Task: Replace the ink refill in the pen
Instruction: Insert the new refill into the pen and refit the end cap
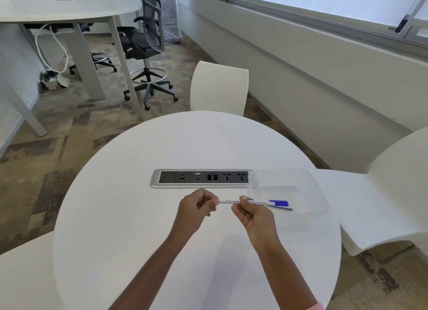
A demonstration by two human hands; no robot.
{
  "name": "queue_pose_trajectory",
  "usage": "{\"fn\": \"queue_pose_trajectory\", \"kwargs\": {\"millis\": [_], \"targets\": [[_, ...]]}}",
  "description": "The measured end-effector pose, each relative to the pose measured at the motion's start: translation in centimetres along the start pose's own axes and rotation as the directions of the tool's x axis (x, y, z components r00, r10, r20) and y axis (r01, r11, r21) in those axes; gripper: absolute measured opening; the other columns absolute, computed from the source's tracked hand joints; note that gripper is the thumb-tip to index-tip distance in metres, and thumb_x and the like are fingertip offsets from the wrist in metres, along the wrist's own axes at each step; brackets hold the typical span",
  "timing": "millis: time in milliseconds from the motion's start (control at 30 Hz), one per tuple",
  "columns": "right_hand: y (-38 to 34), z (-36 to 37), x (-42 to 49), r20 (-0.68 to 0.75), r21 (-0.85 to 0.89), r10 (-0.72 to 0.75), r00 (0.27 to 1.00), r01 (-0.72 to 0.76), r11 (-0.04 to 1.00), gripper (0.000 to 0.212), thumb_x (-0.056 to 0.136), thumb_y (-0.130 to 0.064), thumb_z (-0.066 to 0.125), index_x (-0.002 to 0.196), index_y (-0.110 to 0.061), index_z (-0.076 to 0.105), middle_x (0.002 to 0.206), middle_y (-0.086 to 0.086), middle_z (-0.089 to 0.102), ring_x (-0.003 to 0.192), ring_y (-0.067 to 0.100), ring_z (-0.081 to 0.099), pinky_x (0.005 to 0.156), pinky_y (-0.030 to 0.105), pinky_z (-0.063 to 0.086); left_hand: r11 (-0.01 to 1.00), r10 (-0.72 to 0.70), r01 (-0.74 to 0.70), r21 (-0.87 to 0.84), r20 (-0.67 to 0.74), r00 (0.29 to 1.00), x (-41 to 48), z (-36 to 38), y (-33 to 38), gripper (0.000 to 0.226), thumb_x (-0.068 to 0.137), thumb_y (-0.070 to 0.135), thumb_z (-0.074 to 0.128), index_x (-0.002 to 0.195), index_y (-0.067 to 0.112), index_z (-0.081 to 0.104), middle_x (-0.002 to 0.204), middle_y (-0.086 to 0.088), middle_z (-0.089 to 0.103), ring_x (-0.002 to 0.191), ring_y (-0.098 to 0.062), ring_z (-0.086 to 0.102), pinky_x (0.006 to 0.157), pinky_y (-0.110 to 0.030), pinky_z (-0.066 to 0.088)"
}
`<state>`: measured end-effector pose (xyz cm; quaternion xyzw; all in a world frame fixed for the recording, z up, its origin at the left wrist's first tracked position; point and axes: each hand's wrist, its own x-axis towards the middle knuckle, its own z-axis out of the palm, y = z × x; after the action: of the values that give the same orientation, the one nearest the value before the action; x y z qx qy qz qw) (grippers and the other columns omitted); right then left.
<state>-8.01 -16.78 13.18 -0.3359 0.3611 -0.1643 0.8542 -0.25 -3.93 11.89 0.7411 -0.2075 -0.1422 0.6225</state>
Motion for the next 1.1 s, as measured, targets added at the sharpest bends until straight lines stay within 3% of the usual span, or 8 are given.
{"fn": "queue_pose_trajectory", "kwargs": {"millis": [100,233,500,633,733,800,933,1100], "targets": [[-0.1,0.0,0.1,0.008,-0.032,-0.032,0.999,0.032,0.999,0.012,0.082,0.006,0.057,0.072,0.002,0.062,0.052,0.004,0.065,0.048,0.014,0.066,0.048,0.021,0.056,0.918,-0.259,0.282,-0.278,0.116,0.959,-0.1,0.2,-0.1,0.018,0.087,0.016,0.059,0.071,0.010,0.066,0.051,0.005,0.063,0.052,-0.010,0.055,0.051,-0.015,0.048],[0.0,0.1,0.1,0.035,-0.098,-0.076,0.997,0.079,0.992,0.012,0.082,0.005,0.058,0.071,0.001,0.062,0.047,-0.001,0.064,0.048,0.012,0.065,0.049,0.019,0.056,0.828,-0.339,0.396,-0.397,0.208,0.918,-0.2,-0.1,-0.1,0.022,0.089,0.017,0.055,0.072,0.007,0.067,0.054,0.003,0.063,0.049,-0.006,0.056,0.049,-0.015,0.047],[0.5,0.5,0.2,-0.001,-0.147,-0.120,0.993,0.119,0.982,0.016,0.082,0.004,0.059,0.068,-0.001,0.063,0.046,-0.001,0.062,0.047,0.011,0.063,0.050,0.019,0.056,0.983,-0.178,0.179,-0.042,0.024,0.984,0.1,0.3,-0.2,0.025,0.088,0.003,0.054,0.066,0.014,0.056,0.055,0.000,0.054,0.051,-0.010,0.047,0.048,-0.011,0.040],[0.6,0.3,0.2,-0.031,-0.073,-0.054,0.998,0.051,0.996,0.012,0.082,0.005,0.058,0.070,0.002,0.061,0.054,0.004,0.060,0.048,0.013,0.063,0.048,0.020,0.056,0.985,0.002,0.002,0.174,-0.028,1.000,-0.4,0.7,-0.4,0.033,0.086,0.002,0.054,0.062,0.025,0.049,0.058,0.008,0.054,0.050,-0.003,0.044,0.048,-0.010,0.034],[0.5,0.2,0.2,-0.033,-0.021,0.009,0.999,-0.009,1.000,0.011,0.082,0.005,0.057,0.072,0.003,0.060,0.063,0.008,0.058,0.050,0.014,0.063,0.048,0.019,0.056,0.949,0.197,-0.188,0.252,-0.008,0.980,-0.6,0.7,-0.2,0.041,0.085,-0.002,0.054,0.063,0.031,0.045,0.063,0.009,0.055,0.061,0.000,0.049,0.054,-0.008,0.036],[0.3,0.2,0.3,-0.017,-0.010,0.014,1.000,-0.014,1.000,0.011,0.083,0.006,0.056,0.072,0.003,0.060,0.062,0.008,0.058,0.048,0.012,0.064,0.048,0.019,0.056,0.950,0.214,-0.204,0.236,-0.017,0.977,-0.5,0.6,-0.2,0.039,0.084,-0.002,0.055,0.065,0.031,0.048,0.063,0.009,0.056,0.062,-0.003,0.050,0.055,-0.009,0.037],[-0.2,0.3,0.6,-0.017,-0.035,-0.015,1.000,0.014,0.999,0.013,0.082,0.006,0.057,0.070,0.003,0.061,0.051,0.004,0.063,0.047,0.013,0.064,0.047,0.020,0.056,0.991,-0.095,0.092,-0.101,-0.024,0.995,-0.1,0.9,0.1,0.021,0.088,0.006,0.055,0.070,0.016,0.061,0.058,0.003,0.059,0.054,-0.007,0.053,0.052,-0.014,0.045],[0.0,0.0,0.6,0.016,-0.079,-0.055,0.998,0.056,0.995,0.011,0.082,0.005,0.058,0.072,0.001,0.062,0.049,0.001,0.065,0.049,0.012,0.065,0.050,0.020,0.057,0.850,-0.354,0.391,-0.353,0.166,0.920,0.0,0.4,0.2,0.026,0.091,0.021,0.052,0.073,0.007,0.066,0.053,0.002,0.060,0.049,-0.007,0.053,0.049,-0.015,0.046]]}}
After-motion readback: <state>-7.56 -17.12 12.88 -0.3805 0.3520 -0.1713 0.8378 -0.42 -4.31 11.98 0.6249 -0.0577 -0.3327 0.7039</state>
